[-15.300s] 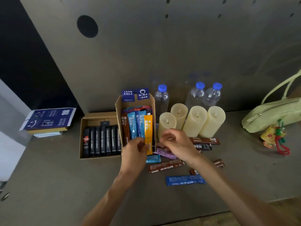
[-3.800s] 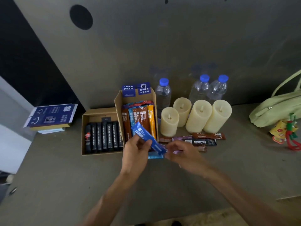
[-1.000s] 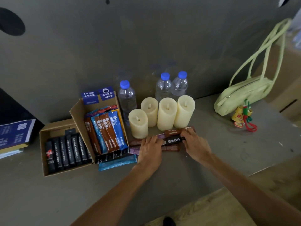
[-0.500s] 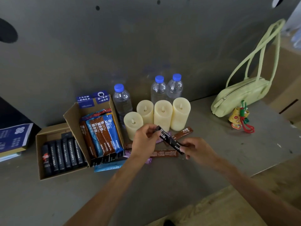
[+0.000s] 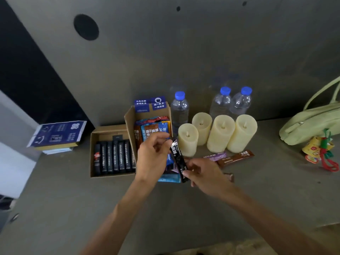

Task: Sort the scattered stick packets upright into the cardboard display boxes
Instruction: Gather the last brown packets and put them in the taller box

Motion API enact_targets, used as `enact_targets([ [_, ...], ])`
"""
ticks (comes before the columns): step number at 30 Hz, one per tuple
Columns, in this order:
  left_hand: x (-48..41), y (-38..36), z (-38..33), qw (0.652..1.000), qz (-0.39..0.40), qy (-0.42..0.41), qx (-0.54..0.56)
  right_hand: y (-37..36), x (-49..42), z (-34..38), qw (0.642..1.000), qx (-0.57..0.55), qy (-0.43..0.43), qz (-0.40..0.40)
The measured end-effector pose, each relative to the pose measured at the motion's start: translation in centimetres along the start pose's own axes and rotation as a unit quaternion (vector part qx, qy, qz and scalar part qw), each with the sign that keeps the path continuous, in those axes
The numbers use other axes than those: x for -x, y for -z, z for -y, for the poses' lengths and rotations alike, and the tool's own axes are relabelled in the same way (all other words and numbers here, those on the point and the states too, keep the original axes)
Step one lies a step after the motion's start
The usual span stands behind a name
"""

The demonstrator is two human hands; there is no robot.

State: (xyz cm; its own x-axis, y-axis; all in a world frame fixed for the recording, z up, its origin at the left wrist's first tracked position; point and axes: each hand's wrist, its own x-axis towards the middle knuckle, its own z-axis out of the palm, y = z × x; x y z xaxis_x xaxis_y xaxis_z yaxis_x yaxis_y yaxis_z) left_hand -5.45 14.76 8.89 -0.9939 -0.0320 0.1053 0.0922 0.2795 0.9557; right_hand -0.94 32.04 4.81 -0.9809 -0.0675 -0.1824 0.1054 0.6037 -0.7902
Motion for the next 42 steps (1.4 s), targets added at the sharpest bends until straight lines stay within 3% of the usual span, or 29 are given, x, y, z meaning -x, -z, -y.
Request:
enact_targets([
  [4,-0.5,4.7,1.0,0.997,-0.074,-0.014,-0.029,-4.2,-2.0,3.8,0.999,0.000,0.048,-0.009],
  [8,-1.5,7.6,2.3,0.988,-0.124,0.000,-0.089,-7.3,-4.8,5.8,0.998,-0.045,-0.007,-0.040],
  [16,-2.7,7.1,5.7,0.970,-0.025,0.048,-0.238,-10.3,-7.1,5.9,0.995,-0.008,-0.027,-0.093],
  [22,-3.8,6.4,5.8,0.963,-0.033,0.053,-0.262,-10.2,-7.1,6.2,0.991,0.043,-0.005,-0.124],
  [30,-4.4,6.7,5.8,0.961,-0.020,0.051,-0.271,-10.3,-6.9,6.3,0.982,0.164,0.022,-0.092],
  [42,-4.7,6.5,5.8,0.955,-0.028,0.055,-0.290,-11.2,-7.3,5.8,0.968,0.212,0.063,-0.119],
])
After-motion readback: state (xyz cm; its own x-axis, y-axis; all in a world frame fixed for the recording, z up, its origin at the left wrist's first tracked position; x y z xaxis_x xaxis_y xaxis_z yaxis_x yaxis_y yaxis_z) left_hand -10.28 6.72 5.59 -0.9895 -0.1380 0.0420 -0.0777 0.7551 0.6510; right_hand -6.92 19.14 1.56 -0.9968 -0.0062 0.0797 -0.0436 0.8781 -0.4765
